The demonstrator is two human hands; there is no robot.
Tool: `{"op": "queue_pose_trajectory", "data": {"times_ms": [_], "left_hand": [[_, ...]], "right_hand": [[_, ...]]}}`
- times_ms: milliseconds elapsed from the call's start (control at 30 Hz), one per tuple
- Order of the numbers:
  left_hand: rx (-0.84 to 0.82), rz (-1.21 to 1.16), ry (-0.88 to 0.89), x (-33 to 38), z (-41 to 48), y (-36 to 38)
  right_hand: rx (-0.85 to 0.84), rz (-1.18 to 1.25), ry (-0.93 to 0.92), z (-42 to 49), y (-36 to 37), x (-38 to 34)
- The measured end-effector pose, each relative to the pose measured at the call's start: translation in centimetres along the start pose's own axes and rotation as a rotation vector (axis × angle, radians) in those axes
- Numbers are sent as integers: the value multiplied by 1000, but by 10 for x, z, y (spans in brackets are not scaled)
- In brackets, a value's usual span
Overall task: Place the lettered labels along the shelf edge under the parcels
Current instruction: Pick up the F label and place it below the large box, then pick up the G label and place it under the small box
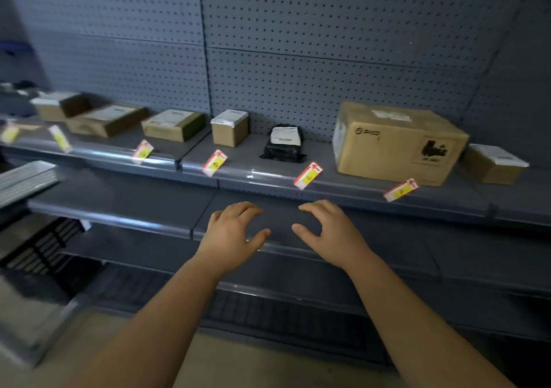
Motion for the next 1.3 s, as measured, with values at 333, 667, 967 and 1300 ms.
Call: {"op": "queue_pose_trajectory", "data": {"times_ms": [333,667,967,1300], "left_hand": [[143,112,-296,-161,-97,-97],[227,274,-529,-326,-120,-204],[312,305,-665,-437,-150,-265],[306,262,-610,-581,-178,-327]], "right_hand": [[-135,115,-305,114,119,-162],[-217,171,-502,261,203,-312],[-313,197,-638,347,276,-425],[-290,167,-579,402,349,-535]]}}
Point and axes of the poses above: each hand's wrist, its own z-axis towards the middle knuckle, its own y-axis out of the palm, x = y × z, the point moved 1 cm from there along z, towards the middle knuckle, and after that the axes turned 8 degrees about -x, right-handed, at the moved point
